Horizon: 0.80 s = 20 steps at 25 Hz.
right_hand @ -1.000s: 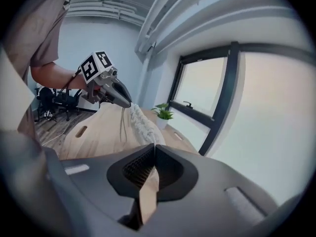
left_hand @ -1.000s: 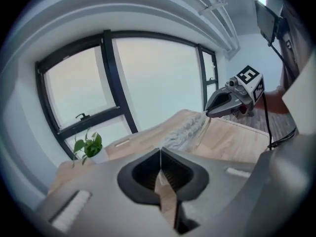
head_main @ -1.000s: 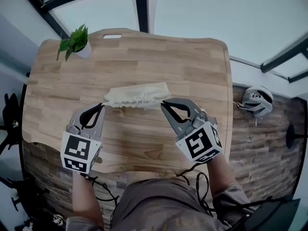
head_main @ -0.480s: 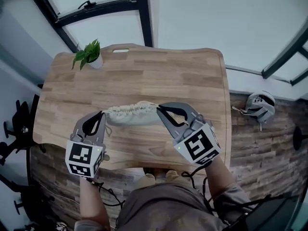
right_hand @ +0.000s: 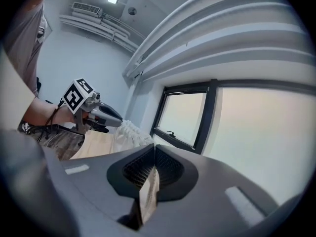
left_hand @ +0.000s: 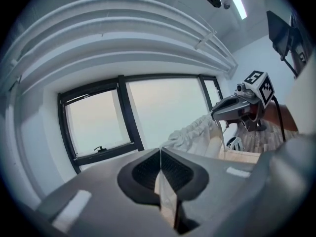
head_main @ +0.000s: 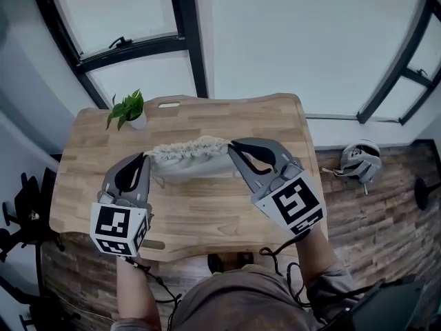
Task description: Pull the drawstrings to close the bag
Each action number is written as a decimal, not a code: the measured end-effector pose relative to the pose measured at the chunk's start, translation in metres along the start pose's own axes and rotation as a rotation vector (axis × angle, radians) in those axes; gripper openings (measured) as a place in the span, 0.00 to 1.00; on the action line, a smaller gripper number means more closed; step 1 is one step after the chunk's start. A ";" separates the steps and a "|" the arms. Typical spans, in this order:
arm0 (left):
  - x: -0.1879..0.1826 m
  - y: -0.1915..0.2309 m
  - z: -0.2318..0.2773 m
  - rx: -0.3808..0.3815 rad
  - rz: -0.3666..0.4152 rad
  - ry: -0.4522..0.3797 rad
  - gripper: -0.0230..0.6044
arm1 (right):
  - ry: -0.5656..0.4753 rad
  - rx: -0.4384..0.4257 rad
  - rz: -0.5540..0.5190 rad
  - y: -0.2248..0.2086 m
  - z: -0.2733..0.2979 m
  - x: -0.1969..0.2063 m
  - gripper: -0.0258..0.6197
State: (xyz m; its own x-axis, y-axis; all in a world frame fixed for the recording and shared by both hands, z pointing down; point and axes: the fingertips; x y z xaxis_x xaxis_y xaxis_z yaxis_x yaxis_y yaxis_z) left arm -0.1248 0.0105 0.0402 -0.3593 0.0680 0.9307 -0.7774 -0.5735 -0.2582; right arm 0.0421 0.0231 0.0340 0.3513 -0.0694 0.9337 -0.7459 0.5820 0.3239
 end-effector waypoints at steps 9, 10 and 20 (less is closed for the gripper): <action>-0.037 0.003 -0.006 -0.061 0.031 -0.098 0.05 | -0.054 0.070 -0.023 -0.018 -0.008 -0.030 0.09; -0.036 0.001 -0.005 -0.062 0.031 -0.098 0.05 | -0.052 0.073 -0.018 -0.018 -0.008 -0.027 0.09; -0.016 -0.006 0.001 -0.053 0.011 -0.079 0.05 | -0.030 0.088 0.016 -0.015 -0.006 -0.009 0.09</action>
State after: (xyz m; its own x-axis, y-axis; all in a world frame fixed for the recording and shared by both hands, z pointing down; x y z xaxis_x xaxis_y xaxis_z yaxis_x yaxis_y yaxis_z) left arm -0.1136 0.0120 0.0276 -0.3278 -0.0035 0.9448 -0.8008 -0.5296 -0.2798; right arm 0.0533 0.0196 0.0200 0.3223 -0.0856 0.9428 -0.7985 0.5103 0.3194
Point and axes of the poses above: the fingertips, and each gripper's own axes: z forward along the fingers, y to its left, x out of its underside, and after that the axes turned 6 degrees about x, right-handed
